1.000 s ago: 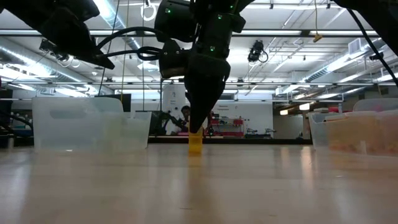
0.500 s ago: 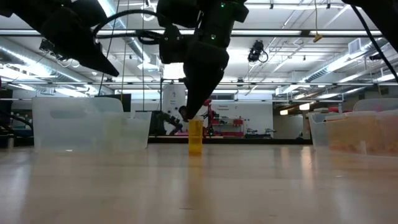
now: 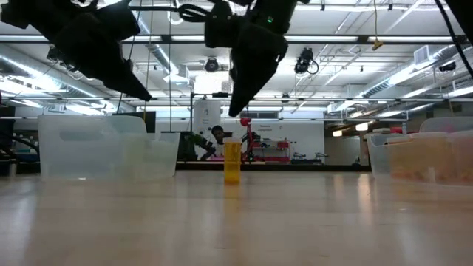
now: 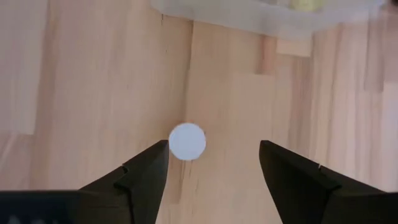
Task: Pick and place medicine bottles into bin by pill shape (circle, oval)
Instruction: Put the orange pill bottle into the left transparent bin
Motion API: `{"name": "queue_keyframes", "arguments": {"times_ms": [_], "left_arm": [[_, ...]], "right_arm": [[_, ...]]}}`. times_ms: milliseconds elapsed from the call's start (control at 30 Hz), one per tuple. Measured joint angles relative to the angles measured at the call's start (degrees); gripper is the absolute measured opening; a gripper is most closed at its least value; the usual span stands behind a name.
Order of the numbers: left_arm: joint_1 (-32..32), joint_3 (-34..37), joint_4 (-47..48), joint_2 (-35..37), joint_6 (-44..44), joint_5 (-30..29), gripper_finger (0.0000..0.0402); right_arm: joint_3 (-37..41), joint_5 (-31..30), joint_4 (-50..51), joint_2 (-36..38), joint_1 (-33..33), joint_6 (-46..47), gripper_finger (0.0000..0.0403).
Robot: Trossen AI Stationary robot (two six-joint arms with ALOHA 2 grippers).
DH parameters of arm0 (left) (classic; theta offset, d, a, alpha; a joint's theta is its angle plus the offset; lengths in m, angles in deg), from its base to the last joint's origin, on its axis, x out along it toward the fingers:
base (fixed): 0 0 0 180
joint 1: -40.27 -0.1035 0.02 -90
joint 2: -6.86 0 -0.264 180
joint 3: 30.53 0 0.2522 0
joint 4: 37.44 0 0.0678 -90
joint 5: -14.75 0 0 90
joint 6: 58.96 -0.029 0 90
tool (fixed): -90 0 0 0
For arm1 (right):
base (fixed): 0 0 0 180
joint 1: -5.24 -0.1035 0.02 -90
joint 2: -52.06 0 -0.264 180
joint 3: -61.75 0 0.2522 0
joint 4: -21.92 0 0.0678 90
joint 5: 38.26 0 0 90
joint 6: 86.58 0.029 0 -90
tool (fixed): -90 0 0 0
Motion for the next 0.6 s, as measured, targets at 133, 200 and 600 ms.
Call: {"name": "queue_keyframes", "arguments": {"times_ms": [133,200,600], "left_arm": [[-0.6,0.0,-3.1,-2.1,0.0,1.0,0.0172],[-1.4,0.0,-4.2,-3.2,0.0,2.1,0.0172],[-6.3,-1.2,-9.2,-8.2,-0.1,8.6,0.0172]], "right_arm": [[9.2,-0.4,-7.2,5.9,0.0,2.1,0.0258],[13.5,-2.0,-10.3,9.4,0.0,3.4,0.0258],[33.4,-7.3,-19.9,30.0,0.0,7.0,0.0258]]}}
